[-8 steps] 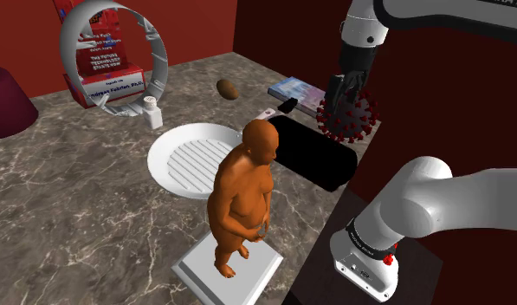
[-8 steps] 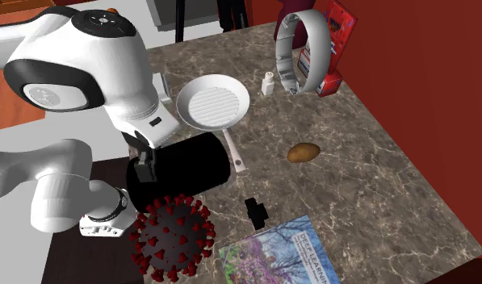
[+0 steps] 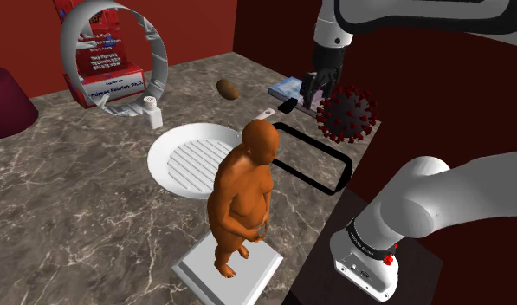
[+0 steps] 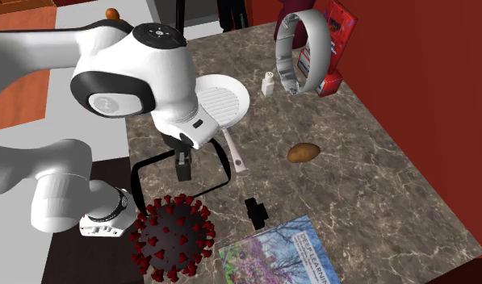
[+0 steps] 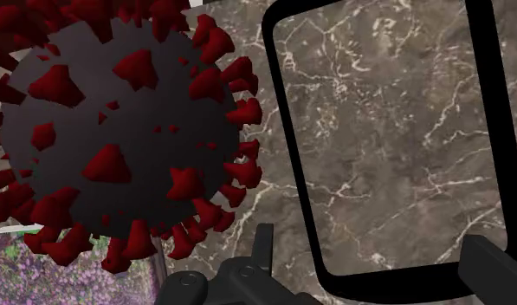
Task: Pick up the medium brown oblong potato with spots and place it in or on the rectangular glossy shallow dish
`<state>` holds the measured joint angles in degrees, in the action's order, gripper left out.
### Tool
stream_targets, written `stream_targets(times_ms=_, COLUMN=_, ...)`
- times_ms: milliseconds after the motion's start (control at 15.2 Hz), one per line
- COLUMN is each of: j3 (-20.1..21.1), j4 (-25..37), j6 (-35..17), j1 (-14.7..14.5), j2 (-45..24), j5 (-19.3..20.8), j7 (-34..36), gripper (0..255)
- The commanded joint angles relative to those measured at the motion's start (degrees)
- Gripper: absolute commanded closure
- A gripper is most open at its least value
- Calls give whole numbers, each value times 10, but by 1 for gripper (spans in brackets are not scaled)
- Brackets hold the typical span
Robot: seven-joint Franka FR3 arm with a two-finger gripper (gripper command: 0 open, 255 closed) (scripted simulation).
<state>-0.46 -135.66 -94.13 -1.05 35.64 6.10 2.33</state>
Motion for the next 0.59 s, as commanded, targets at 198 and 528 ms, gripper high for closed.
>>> stream_targets(times_ms=198, j3=-1, j4=54, j6=-68, j1=-5, j2=-107, j5=-1, j7=-6, gripper=0)
stream_targets(times_ms=528, j3=-2, j4=122, j6=-117, j1=-8, j2=-211, j5=-3, j7=-14, gripper=0)
